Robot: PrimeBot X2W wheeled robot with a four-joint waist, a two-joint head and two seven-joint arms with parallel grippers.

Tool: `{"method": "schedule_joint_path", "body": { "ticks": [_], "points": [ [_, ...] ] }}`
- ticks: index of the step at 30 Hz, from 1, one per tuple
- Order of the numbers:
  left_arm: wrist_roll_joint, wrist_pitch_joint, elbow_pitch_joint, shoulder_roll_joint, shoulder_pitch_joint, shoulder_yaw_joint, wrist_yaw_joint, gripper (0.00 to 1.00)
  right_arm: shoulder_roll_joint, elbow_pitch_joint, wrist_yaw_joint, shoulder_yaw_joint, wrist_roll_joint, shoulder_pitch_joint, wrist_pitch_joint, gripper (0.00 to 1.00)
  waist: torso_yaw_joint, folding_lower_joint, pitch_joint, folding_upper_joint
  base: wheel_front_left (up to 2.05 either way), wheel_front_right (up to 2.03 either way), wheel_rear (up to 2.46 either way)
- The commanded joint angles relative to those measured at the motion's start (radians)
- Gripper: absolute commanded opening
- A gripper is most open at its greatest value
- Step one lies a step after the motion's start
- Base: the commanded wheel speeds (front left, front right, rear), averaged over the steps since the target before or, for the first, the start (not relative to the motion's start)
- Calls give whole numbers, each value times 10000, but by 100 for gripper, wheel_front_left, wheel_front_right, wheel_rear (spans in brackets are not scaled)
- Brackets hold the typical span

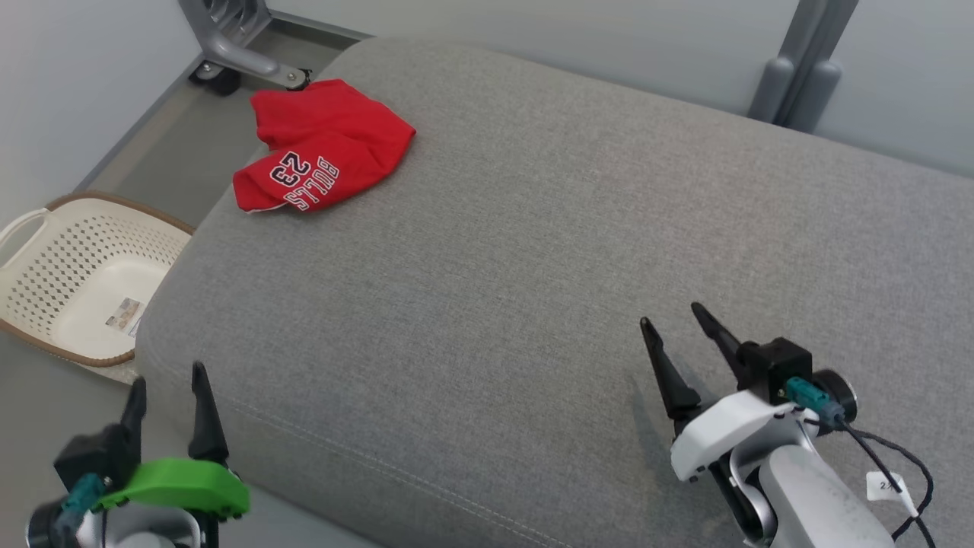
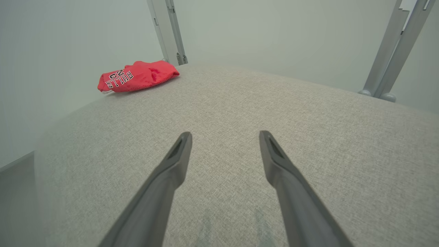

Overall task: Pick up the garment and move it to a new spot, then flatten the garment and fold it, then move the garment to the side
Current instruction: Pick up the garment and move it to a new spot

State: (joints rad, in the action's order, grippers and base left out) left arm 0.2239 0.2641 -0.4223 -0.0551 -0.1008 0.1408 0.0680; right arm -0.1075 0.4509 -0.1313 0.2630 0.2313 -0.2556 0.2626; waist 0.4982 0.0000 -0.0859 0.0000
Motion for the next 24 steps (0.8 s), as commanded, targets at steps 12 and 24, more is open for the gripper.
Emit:
{"method": "schedule_joint_path", "body": {
  "ticks": [12,24],
  "points": [
    [342,-4,-2110,-1403,-4634,249,565,100,-1296,-1264,14,651,-260,-1732,16,100,-1984,0,-3129,0,0,0,0],
    [747,-967,-4571,-3155,-7462,-5,622,100,-1988,-2763,14,486,-172,-2200,-304,100,-3446,0,-4677,0,0,0,0]
  ]
}}
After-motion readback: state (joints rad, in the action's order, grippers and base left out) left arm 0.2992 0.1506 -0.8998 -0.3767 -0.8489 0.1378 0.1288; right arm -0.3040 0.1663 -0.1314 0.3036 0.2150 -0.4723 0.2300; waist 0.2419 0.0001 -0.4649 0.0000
